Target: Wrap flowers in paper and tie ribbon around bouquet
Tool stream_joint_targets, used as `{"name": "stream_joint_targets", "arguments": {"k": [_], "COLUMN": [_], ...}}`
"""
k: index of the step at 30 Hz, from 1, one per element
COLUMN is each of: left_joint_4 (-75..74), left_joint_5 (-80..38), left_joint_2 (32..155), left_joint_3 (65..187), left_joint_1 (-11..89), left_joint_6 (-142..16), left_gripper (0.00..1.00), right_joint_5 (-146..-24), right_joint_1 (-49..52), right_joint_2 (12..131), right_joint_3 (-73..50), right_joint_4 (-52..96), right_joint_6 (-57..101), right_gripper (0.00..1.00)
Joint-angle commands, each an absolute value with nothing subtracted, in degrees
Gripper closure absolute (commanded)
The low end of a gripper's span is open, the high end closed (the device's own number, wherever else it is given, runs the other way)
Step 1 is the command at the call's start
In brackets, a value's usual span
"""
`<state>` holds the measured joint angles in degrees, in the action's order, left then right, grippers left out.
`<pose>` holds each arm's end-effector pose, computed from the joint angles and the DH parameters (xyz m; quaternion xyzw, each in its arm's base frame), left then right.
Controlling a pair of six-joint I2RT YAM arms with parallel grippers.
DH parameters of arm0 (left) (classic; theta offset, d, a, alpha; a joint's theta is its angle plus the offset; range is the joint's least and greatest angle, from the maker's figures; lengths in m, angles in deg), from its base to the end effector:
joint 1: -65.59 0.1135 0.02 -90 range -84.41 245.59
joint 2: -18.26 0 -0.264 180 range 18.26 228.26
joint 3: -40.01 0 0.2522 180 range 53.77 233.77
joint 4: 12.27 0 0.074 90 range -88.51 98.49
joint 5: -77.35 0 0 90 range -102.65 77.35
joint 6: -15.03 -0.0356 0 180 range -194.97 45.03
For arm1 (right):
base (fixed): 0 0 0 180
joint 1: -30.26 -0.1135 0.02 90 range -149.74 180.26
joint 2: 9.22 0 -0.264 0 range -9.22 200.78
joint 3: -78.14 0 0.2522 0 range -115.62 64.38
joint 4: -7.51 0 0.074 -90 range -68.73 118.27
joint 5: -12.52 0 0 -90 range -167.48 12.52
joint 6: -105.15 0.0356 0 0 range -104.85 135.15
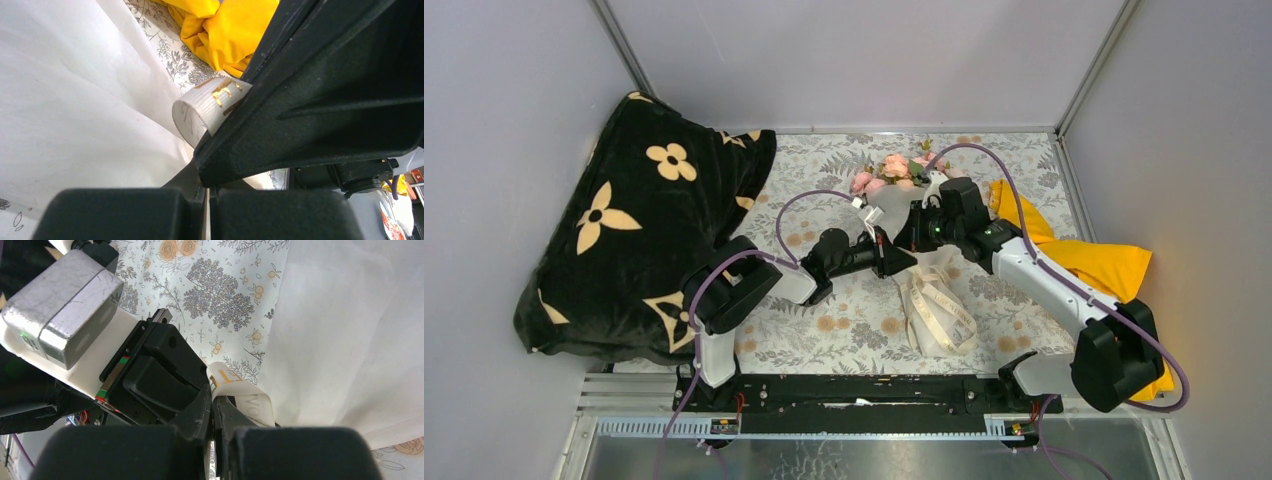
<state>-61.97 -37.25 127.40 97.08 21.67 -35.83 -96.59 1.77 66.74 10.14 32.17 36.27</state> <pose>0.2547 -0.2658 0.1596 0.1768 0.6983 -0.5636 0.4045 0.2549 0.1516 0.2767 -0.1351 0.8581 0.3308 0.3686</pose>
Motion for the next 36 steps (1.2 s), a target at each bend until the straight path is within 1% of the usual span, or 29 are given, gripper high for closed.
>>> {"name": "stream_joint_targets", "arguments": {"k": [1,3,4,6,10,16,18,21,22,23,24,28,31,32,33,35,36], "left_joint_4": [-67.52,-66.74,-66.57,-66.73,-66.89,-67.47,-67.59,-67.47,-67.31,-67.20,-67.20,-66.80,-66.36,-66.36,-66.36,-66.36,-66.29], "left_joint_5": [-36.23,-36.12,-36.22,-36.54,-36.58,-36.88,-37.18,-37.36,-37.21,-37.26,-37.33,-37.37,-37.09,-37.08,-37.22,-37.33,-37.30], "left_joint_2": [127.40,127.15,126.89,126.43,125.60,124.00,123.63,123.44,123.38,123.42,123.41,123.34,123.28,123.19,123.17,123.07,122.98], "left_joint_3": [97.46,96.63,96.04,94.70,92.50,90.98,90.67,90.12,90.09,90.11,90.14,90.17,90.20,90.14,90.09,90.09,90.11], "left_joint_1": [21.77,21.78,21.74,21.82,21.76,21.83,21.84,21.87,21.83,21.82,21.83,21.84,21.83,21.82,21.82,21.82,21.85], "left_joint_6": [-35.62,-36.58,-37.35,-40.15,-44.01,-46.64,-47.36,-47.63,-47.65,-47.71,-47.79,-48.45,-48.68,-48.69,-48.76,-48.90,-49.13], "left_gripper": [1.00,1.00,1.00,1.00,1.00,1.00,1.00,1.00,1.00,1.00,1.00,1.00,1.00,1.00,1.00,1.00,1.00], "right_joint_5": [-97.86,-95.51,-93.40,-90.94,-92.81,-98.64,-100.52,-106.11,-108.02,-108.29,-107.63,-107.29,-105.95,-104.81,-103.83,-101.01,-98.95], "right_joint_1": [1.31,1.52,1.91,3.80,9.59,10.05,10.07,9.90,9.69,9.31,8.96,7.87,5.93,5.69,5.66,5.65,5.64], "right_joint_2": [65.04,64.45,63.86,62.09,60.09,65.15,64.48,61.01,59.88,59.11,58.49,58.29,59.09,59.29,59.45,59.60,59.72], "right_joint_3": [8.90,6.58,5.38,4.66,6.89,8.40,9.06,11.93,13.25,14.25,15.22,19.15,19.73,19.77,19.85,19.59,19.00], "right_joint_4": [34.69,39.15,41.84,45.34,47.98,52.72,53.47,52.29,51.45,51.26,51.39,48.94,47.52,47.44,47.20,47.38,48.72], "right_joint_6": [35.76,33.80,32.64,31.28,31.32,29.36,29.39,30.27,31.16,31.70,31.83,33.74,33.82,33.24,32.83,32.32,32.31], "right_gripper": [0.82,0.68,0.64,0.59,0.55,0.55,0.51,0.43,0.37,0.34,0.34,0.34,0.37,0.41,0.47,0.68,0.76]}}
